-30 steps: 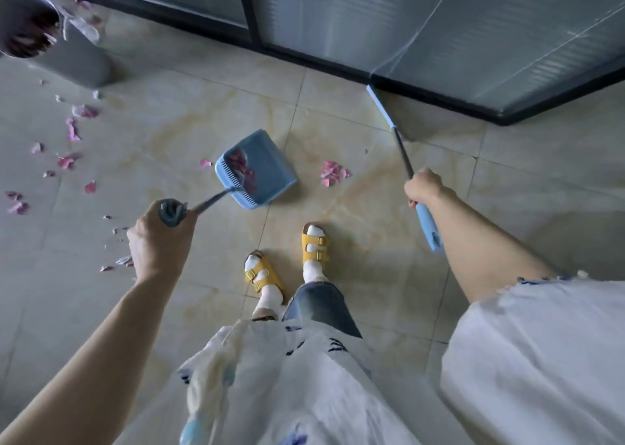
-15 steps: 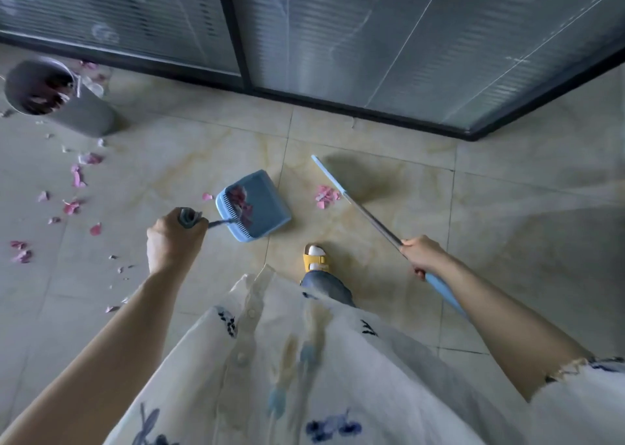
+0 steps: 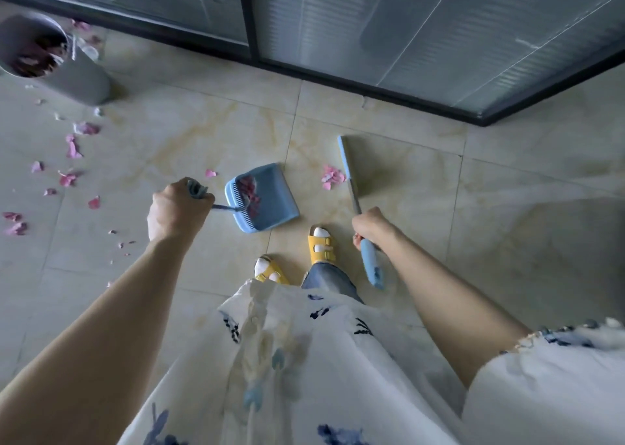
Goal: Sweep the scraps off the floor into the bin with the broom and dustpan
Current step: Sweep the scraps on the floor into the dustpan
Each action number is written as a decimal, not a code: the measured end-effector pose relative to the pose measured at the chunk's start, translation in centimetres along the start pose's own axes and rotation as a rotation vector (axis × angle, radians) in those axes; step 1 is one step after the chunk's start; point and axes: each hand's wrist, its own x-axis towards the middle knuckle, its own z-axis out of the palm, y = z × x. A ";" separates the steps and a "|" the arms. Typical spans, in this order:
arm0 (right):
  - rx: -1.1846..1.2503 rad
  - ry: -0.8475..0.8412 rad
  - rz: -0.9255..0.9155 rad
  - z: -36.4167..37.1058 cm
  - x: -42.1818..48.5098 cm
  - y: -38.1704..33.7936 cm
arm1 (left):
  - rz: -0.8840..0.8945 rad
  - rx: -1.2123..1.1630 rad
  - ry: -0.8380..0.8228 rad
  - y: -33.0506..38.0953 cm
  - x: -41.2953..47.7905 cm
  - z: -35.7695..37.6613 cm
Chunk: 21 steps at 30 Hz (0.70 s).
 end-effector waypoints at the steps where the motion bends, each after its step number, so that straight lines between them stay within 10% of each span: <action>1: -0.004 -0.039 -0.019 1.7 -0.8 0.1 | 0.002 0.004 0.000 0.0 0.3 -0.2; 8: -0.166 -0.279 -0.140 3.2 -5.1 -1.0 | -0.002 0.024 0.003 -0.1 0.5 0.0; 21: -0.209 -0.006 -0.124 1.0 -3.5 -5.6 | -0.058 0.012 0.043 -1.8 0.1 -0.8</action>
